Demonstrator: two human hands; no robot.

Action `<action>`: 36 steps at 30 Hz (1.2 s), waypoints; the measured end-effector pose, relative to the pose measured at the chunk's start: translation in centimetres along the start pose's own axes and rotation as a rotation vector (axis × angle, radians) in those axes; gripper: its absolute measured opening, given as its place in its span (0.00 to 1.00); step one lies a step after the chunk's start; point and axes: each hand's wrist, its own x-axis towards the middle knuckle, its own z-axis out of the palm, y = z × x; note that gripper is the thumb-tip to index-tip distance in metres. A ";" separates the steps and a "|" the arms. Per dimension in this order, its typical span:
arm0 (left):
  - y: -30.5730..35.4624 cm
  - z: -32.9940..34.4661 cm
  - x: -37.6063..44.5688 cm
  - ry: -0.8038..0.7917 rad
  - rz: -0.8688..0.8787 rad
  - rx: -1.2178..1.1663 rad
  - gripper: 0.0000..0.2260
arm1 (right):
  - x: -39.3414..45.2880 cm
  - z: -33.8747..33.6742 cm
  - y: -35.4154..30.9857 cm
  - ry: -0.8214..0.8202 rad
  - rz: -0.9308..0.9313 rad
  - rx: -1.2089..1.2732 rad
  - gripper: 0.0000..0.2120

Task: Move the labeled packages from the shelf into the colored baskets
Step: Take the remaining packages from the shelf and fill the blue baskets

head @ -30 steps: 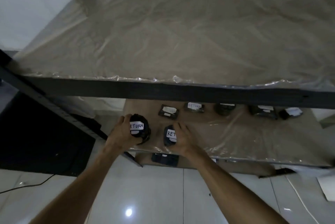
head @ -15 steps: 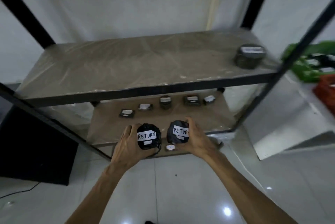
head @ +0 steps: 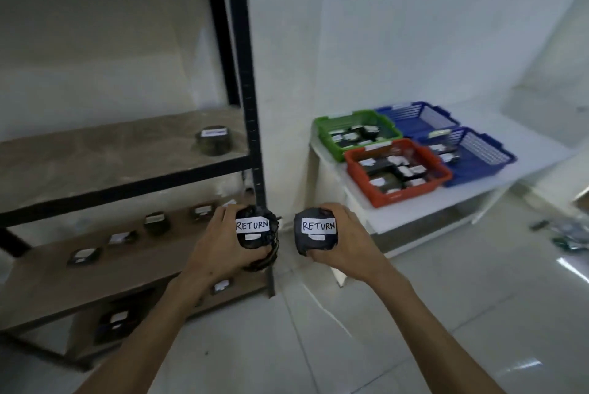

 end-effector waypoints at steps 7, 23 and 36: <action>12.6 10.0 9.4 -0.077 0.120 -0.046 0.38 | 1.6 -13.8 11.2 0.139 0.105 -0.041 0.42; 35.9 33.2 34.7 -0.265 0.238 -0.041 0.38 | 13.5 -37.6 37.1 0.300 0.338 -0.102 0.38; 44.7 54.1 47.5 -0.236 -0.042 0.025 0.39 | 28.4 -47.4 59.5 -0.059 0.355 -0.108 0.38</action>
